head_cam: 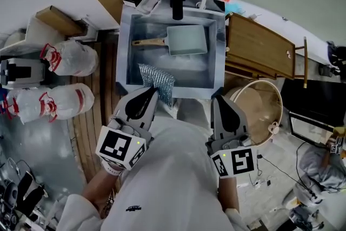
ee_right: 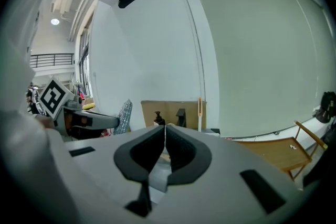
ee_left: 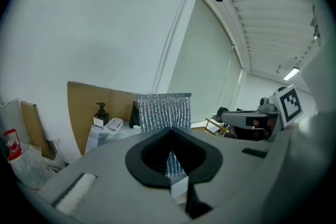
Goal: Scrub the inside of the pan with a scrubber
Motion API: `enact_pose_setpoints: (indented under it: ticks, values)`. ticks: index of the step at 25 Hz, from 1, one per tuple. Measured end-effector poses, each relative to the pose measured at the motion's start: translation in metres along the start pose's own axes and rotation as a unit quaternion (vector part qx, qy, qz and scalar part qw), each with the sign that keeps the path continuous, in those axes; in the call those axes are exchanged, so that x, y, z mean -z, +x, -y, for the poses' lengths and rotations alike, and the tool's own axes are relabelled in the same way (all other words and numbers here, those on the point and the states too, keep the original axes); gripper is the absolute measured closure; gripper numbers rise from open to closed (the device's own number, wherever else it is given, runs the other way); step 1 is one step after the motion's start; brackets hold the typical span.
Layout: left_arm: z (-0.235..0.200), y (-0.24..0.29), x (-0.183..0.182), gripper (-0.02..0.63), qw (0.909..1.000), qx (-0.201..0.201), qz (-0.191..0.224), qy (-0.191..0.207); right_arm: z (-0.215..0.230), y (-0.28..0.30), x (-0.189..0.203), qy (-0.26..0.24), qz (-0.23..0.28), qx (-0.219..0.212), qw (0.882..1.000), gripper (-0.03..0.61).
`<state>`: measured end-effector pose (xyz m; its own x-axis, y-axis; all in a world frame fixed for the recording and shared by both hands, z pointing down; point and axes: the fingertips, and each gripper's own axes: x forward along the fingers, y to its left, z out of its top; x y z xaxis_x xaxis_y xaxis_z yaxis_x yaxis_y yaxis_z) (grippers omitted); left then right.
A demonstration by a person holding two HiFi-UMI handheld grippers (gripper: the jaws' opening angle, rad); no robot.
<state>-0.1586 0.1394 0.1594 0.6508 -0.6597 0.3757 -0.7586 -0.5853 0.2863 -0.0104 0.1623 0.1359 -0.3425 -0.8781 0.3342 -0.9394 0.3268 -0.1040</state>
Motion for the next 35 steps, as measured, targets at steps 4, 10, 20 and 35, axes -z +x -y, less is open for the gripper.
enact_pose_setpoints:
  ticks: [4, 10, 20, 35]
  values:
    - [-0.003, 0.014, -0.004, 0.604, 1.0, -0.005, -0.001, -0.006, 0.011, 0.012, -0.003, -0.003, 0.001, -0.007, 1.0, 0.572]
    - [-0.004, 0.044, 0.001, 0.604, 0.9996, -0.014, -0.021, -0.015, 0.029, 0.026, -0.01, -0.004, 0.0, -0.029, 1.0, 0.572]
    - [-0.03, 0.14, 0.046, 0.604, 0.9931, -0.012, -0.088, -0.077, 0.074, 0.069, -0.001, 0.0, -0.016, -0.064, 0.998, 0.571]
    - [-0.097, 0.255, 0.125, 0.604, 0.9813, -0.025, -0.137, -0.133, 0.106, 0.159, 0.073, 0.047, -0.079, -0.095, 0.991, 0.572]
